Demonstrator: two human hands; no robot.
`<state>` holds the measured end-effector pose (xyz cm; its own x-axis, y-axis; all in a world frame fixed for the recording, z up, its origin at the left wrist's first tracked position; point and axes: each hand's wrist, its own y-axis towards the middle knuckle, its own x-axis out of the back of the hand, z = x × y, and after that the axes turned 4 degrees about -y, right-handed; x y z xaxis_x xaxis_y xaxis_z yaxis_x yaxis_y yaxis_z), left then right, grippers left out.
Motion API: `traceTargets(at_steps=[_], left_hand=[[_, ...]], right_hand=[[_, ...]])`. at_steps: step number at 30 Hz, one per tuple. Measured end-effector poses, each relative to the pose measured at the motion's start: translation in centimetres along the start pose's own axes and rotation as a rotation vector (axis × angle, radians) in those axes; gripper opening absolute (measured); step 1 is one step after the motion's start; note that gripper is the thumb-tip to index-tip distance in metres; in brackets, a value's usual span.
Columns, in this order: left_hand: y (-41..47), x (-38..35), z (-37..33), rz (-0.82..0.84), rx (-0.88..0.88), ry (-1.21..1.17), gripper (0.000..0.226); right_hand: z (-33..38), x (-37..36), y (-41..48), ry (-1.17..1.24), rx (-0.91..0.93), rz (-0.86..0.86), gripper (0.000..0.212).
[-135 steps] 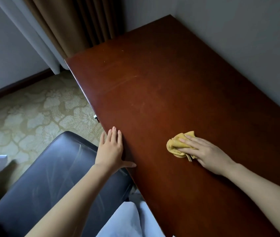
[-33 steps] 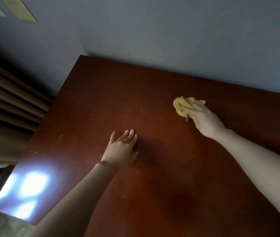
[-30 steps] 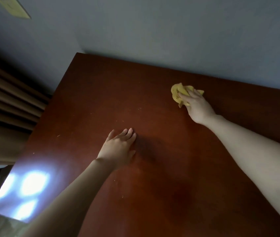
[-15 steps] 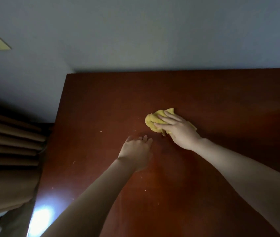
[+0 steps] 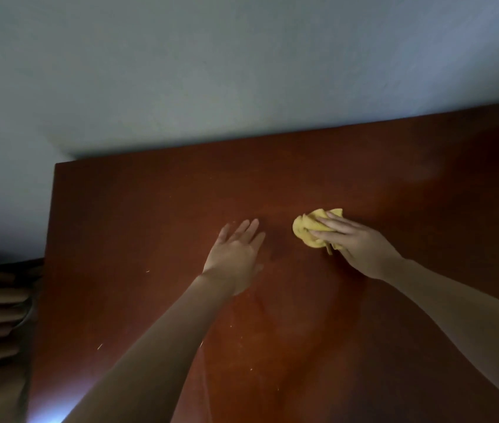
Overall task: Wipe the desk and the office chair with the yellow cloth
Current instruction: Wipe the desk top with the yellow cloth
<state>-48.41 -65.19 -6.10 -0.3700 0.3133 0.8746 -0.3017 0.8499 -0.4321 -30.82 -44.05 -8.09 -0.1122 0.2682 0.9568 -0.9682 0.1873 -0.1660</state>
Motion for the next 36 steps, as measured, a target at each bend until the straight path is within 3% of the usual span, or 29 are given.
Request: traceTargets(at_steps=[3, 8, 14, 25, 30, 36], left_hand=[[1.5, -0.1, -0.3, 0.040, 0.052, 0.063, 0.069], [2.2, -0.6, -0.9, 0.048, 0.118, 0.052, 0.062], [2.4, -0.7, -1.8, 0.034, 0.186, 0.046, 0.057], [2.2, -1.4, -2.9, -0.081, 0.251, -0.072, 0.061], [1.0, -1.5, -1.8, -0.068, 0.180, -0.045, 0.058], [-1.3, -0.7, 1.0, -0.104, 0.081, -0.016, 0.054]], right_hand=[[-2.8, 0.8, 3.2, 0.030, -0.148, -0.015, 0.060], [-5.4, 1.4, 10.4, -0.071, -0.200, -0.021, 0.058], [-3.7, 1.0, 17.3, -0.110, -0.272, -0.020, 0.051], [3.3, 0.6, 24.3, -0.131, 0.001, 0.095, 0.049], [6.7, -0.1, 24.4, -0.168, 0.265, 0.113, 0.049], [7.7, -0.9, 20.6, -0.076, 0.337, 0.088, 0.047]])
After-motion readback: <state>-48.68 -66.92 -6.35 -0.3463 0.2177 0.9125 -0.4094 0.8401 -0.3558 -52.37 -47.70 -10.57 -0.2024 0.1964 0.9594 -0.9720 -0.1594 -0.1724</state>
